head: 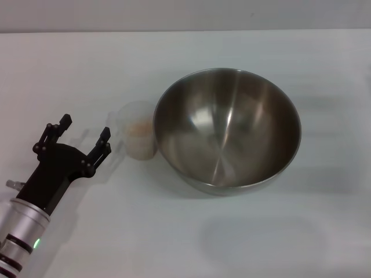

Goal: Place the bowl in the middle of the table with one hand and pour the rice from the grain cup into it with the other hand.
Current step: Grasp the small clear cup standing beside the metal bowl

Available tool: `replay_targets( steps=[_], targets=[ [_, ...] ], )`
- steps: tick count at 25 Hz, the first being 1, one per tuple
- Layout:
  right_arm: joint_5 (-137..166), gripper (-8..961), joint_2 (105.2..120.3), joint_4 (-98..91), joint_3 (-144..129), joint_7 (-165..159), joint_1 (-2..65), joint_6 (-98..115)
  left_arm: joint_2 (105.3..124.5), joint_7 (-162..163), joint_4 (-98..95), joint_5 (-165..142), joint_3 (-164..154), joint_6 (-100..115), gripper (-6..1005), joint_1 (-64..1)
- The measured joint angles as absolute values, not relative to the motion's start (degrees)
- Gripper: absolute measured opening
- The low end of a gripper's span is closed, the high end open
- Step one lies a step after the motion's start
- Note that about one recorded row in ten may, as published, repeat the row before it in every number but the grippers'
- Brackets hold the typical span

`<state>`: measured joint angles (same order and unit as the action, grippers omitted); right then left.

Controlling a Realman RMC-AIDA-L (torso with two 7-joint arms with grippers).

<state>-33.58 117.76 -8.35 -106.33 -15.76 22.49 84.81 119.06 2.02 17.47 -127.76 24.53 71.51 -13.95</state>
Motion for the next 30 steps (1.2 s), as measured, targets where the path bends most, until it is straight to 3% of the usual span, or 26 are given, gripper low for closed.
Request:
replay_targets(
  steps=[30],
  targets=[
    [-33.5, 654, 118.24, -8.4, -105.0, -15.6, 23.2, 83.3, 119.03, 2.0, 16.8, -127.6, 27.8, 63.2, 732, -18.7]
  ],
)
